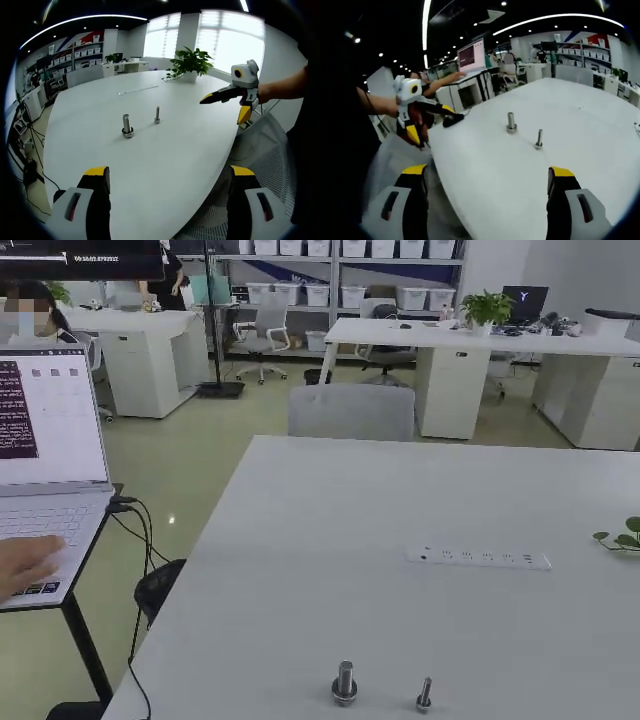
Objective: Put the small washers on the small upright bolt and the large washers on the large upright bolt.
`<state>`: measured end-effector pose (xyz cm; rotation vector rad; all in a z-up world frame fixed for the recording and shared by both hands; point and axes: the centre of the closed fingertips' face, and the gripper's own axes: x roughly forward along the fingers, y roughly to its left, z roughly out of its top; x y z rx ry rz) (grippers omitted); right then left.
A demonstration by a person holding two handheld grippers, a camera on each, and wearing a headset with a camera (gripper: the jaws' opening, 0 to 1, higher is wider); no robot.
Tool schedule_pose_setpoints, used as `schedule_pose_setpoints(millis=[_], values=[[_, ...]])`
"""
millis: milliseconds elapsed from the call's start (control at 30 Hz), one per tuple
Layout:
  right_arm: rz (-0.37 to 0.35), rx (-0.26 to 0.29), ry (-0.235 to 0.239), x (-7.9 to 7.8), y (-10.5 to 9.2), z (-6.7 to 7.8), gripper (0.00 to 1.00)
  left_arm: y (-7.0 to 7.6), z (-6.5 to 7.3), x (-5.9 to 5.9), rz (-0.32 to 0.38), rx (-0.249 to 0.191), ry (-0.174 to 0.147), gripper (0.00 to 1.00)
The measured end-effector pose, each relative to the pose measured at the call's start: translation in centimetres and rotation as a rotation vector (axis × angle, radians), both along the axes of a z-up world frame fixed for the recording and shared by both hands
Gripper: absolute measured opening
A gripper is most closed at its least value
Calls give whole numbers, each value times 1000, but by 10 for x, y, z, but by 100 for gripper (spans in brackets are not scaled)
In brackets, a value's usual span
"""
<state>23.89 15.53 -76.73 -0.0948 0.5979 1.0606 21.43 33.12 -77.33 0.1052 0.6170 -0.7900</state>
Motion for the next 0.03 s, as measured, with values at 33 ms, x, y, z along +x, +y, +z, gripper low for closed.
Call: schedule_pose_setpoints(millis=[33], values=[[7, -9, 9, -4, 0, -2, 100, 0, -2, -2, -3, 7, 9, 99]])
